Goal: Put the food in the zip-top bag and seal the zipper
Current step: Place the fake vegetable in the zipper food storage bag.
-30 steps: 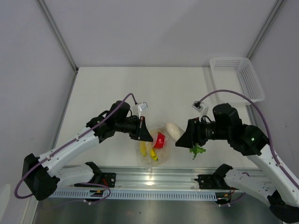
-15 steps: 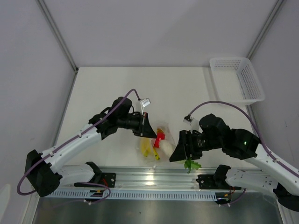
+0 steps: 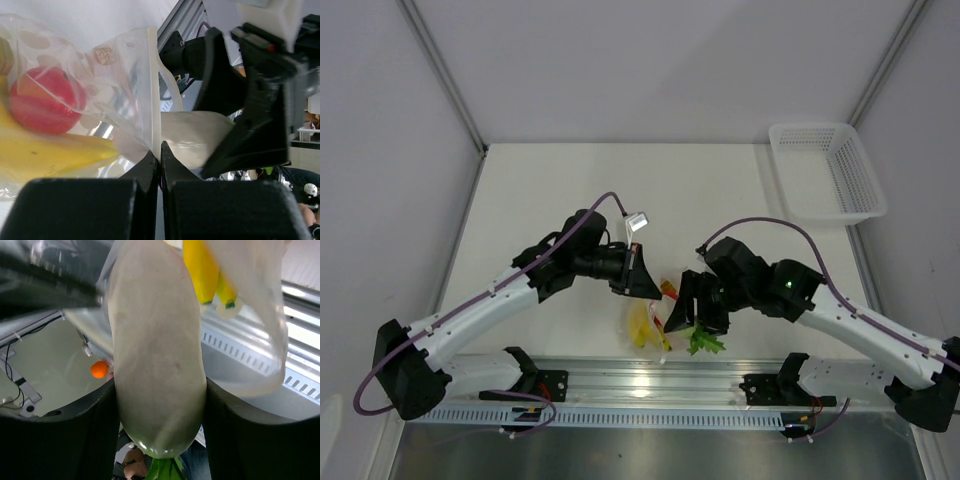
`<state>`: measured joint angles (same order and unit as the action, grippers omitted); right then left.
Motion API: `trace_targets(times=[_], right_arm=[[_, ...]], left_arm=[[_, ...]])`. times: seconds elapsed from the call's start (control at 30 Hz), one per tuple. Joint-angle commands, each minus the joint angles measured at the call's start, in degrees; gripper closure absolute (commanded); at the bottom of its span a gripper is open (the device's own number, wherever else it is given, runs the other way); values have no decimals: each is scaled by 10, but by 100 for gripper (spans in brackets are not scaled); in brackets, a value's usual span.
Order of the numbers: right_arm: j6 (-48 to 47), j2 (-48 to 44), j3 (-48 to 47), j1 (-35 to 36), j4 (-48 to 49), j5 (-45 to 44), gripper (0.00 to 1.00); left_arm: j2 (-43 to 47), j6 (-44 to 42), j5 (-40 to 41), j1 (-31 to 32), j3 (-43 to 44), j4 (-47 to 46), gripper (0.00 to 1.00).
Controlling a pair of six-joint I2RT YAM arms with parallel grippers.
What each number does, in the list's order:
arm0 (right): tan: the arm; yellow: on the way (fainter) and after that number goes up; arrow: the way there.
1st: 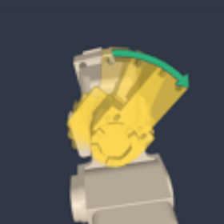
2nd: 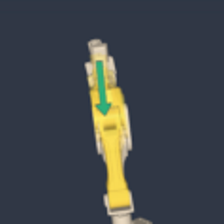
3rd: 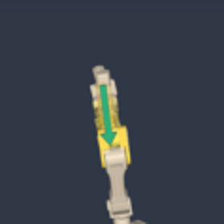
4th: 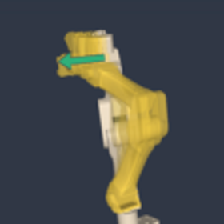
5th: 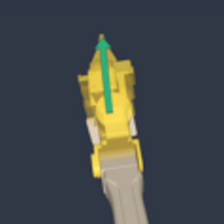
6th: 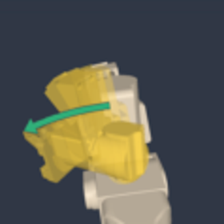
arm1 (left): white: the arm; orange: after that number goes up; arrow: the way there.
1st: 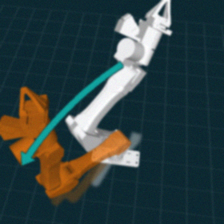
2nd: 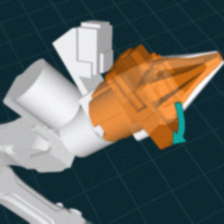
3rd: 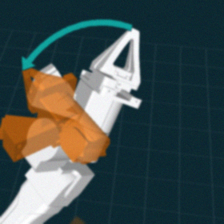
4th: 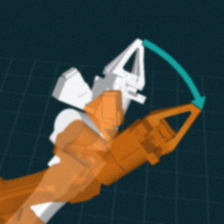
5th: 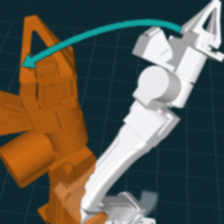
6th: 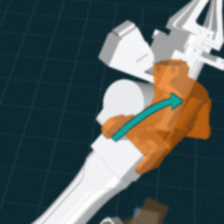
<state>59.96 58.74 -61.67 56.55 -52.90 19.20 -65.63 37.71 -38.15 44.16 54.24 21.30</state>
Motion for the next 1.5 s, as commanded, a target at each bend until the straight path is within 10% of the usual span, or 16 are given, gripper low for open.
trace_targets(times=[0.0, 0.13, 0.33, 0.87, 1.47], right_arm=[[-9, 30, -24, -11, 41, -15, 92], [-59, 67, -46, -46, 33, -41, 72], [-90, 68, -46, -53, 52, -81, 1], [-186, -38, -121, -13, -7, -203, 1], [-217, -188, -40, 9, -46, -114, 43]], left_arm=[[21, 15, -19, 10, 12, -31, 99], [31, 16, -16, 13, 10, -26, 99], [33, 30, -18, 15, -4, -42, 99], [19, 34, -17, 19, -5, -51, 100], [75, 111, 111, 23, -4, -45, 100]])
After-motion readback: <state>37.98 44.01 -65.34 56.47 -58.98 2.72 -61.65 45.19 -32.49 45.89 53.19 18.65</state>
